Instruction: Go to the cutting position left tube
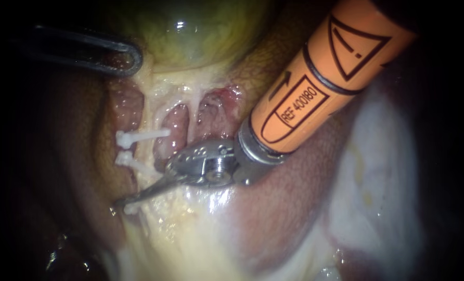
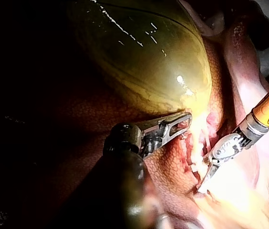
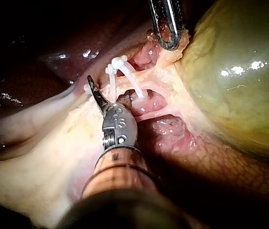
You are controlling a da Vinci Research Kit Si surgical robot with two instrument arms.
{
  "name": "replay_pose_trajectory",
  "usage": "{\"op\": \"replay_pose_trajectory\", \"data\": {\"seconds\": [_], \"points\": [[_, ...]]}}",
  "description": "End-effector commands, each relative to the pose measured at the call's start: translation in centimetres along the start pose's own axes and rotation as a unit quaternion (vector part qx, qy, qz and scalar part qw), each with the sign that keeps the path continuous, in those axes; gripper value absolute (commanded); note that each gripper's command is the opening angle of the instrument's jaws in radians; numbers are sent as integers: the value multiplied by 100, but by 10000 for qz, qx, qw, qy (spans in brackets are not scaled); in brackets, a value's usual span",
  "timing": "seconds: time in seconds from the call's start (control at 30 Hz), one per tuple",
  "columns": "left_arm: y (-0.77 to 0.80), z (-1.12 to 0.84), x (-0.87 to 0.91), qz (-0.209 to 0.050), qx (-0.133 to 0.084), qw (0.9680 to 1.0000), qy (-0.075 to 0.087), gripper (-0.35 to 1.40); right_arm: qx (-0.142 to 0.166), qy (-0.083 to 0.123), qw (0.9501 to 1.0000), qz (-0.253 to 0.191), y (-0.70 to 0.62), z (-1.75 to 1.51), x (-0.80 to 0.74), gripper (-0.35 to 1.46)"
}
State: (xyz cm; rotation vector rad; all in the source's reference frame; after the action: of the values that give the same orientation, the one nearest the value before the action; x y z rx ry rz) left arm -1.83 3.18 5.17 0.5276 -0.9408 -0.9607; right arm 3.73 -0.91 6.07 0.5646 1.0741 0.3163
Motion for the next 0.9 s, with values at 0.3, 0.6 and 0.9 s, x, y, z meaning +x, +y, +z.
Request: {"op": "replay_pose_trajectory", "data": {"seconds": [0.3, 0.6, 0.9], "points": [[1, -1, 0, 6, 12, 10000, 1, -35, 19, 4, 10000, 12, 2, -8, 2, 111], [3, -3, 1, 10, 20, 10000, 4, -35, 63, 180, 9997, 130, 19, -52, 20, 112], [4, -5, 1, 12, 25, 10000, 7, -35, 540, 556, 9969, 134, 31, -65, 23, 114]]}}
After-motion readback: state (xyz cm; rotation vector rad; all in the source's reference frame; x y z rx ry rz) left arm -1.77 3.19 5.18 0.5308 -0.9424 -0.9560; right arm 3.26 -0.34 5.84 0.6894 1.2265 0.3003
